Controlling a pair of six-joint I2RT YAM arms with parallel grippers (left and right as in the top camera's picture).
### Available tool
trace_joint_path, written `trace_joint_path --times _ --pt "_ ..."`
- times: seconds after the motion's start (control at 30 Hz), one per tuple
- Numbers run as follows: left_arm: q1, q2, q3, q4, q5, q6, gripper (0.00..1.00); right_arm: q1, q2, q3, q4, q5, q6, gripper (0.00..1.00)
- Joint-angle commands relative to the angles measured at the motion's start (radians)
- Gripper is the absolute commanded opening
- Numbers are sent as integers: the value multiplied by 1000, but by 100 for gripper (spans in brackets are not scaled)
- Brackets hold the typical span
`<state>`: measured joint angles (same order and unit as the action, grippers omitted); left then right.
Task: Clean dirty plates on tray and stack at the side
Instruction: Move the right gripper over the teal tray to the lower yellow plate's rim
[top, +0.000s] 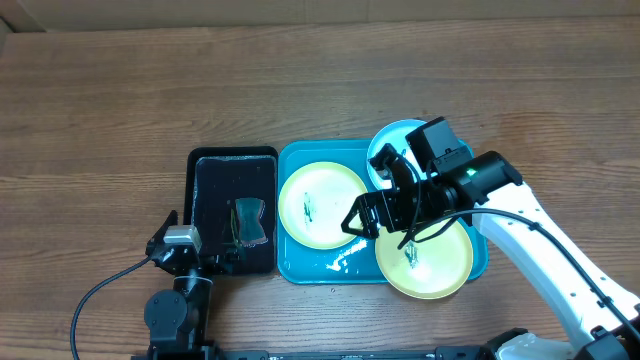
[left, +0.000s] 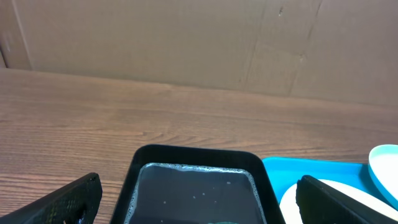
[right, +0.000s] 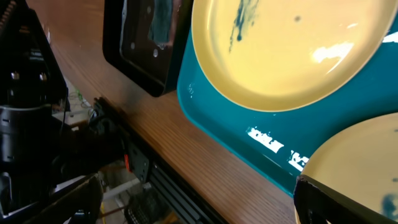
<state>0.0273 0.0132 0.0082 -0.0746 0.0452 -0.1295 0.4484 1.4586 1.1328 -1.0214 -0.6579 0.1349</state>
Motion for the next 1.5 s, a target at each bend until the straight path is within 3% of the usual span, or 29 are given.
trace_joint_path --times 0.0,0.7,1.07,1.27,1.47 --pt "6 -8 -4 0 0 -13 100 11 -11 28 -2 -10 -13 100" --pt "5 -8 -3 0 10 -44 99 11 -11 28 22 -10 -8 100" --pt "5 62 12 -23 69 -166 100 11 -11 28 47 -2 -9 100" --pt "5 237 196 -217 74 -162 100 11 -11 28 51 -2 -8 100" --pt "5 551 509 -353 80 -155 100 11 -11 28 92 -2 -5 100"
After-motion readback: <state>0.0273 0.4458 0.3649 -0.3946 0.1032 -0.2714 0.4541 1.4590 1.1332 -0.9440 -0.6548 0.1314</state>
